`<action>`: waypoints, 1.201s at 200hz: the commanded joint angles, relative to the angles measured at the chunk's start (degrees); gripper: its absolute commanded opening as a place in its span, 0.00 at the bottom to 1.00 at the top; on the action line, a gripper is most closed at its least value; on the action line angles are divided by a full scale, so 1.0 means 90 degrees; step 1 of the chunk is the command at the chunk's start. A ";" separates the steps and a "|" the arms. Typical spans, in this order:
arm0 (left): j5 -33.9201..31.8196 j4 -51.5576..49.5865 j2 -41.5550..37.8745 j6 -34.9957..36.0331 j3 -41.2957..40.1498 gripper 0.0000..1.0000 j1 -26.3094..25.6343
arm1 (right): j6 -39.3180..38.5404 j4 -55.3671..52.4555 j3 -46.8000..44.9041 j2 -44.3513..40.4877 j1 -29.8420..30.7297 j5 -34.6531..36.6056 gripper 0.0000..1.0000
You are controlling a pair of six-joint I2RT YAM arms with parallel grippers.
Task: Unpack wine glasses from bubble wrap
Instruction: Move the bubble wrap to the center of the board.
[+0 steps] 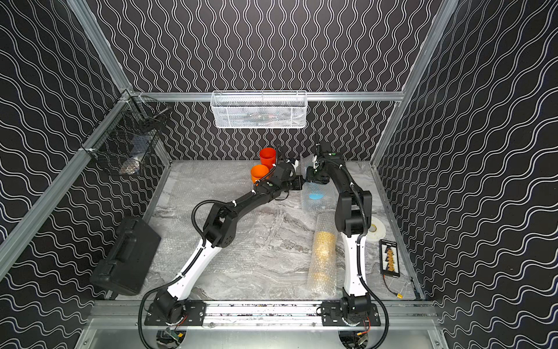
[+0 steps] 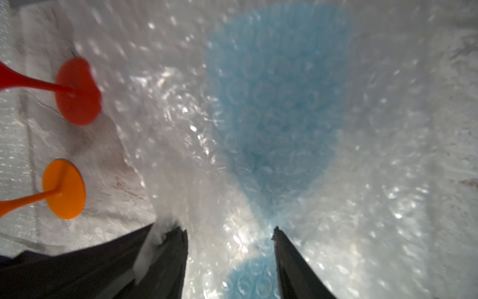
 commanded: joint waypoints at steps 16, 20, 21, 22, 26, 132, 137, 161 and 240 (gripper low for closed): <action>0.0034 0.0318 -0.0620 -0.0087 -0.0103 0.00 0.0030 | -0.0125 -0.0240 -0.0227 -0.0075 0.0023 0.0178 0.54; 0.0038 0.0323 -0.0618 -0.0096 -0.0111 0.00 0.0032 | -0.0113 -0.0236 -0.0237 -0.0074 0.0030 0.0207 0.53; 0.0042 0.0322 -0.0614 -0.0098 -0.0111 0.00 0.0034 | -0.0114 -0.0233 -0.0238 -0.0071 0.0031 0.0212 0.53; 0.0044 0.0321 -0.0613 -0.0098 -0.0111 0.00 0.0034 | -0.0115 -0.0231 -0.0238 -0.0070 0.0032 0.0219 0.52; 0.0046 0.0321 -0.0615 -0.0106 -0.0111 0.00 0.0034 | -0.0110 -0.0229 -0.0239 -0.0069 0.0033 0.0239 0.51; -0.0017 0.0230 -0.0786 -0.0001 -0.0295 0.00 0.0064 | 0.0028 -0.0046 -0.0091 -0.0355 -0.0231 0.0176 0.11; -0.0029 0.0224 -0.0789 -0.0001 -0.0321 0.00 0.0068 | 0.0048 -0.0017 -0.0103 -0.0386 -0.0263 0.0142 0.10; -0.0032 0.0174 -0.0775 0.0023 -0.0301 0.00 0.0073 | 0.0119 0.0143 -0.0210 -0.0526 -0.0455 0.0053 0.10; -0.0182 -0.0047 -0.0786 0.0108 -0.0306 0.00 0.0074 | 0.0450 0.0623 -0.0839 -0.0824 -0.1363 -0.0285 0.10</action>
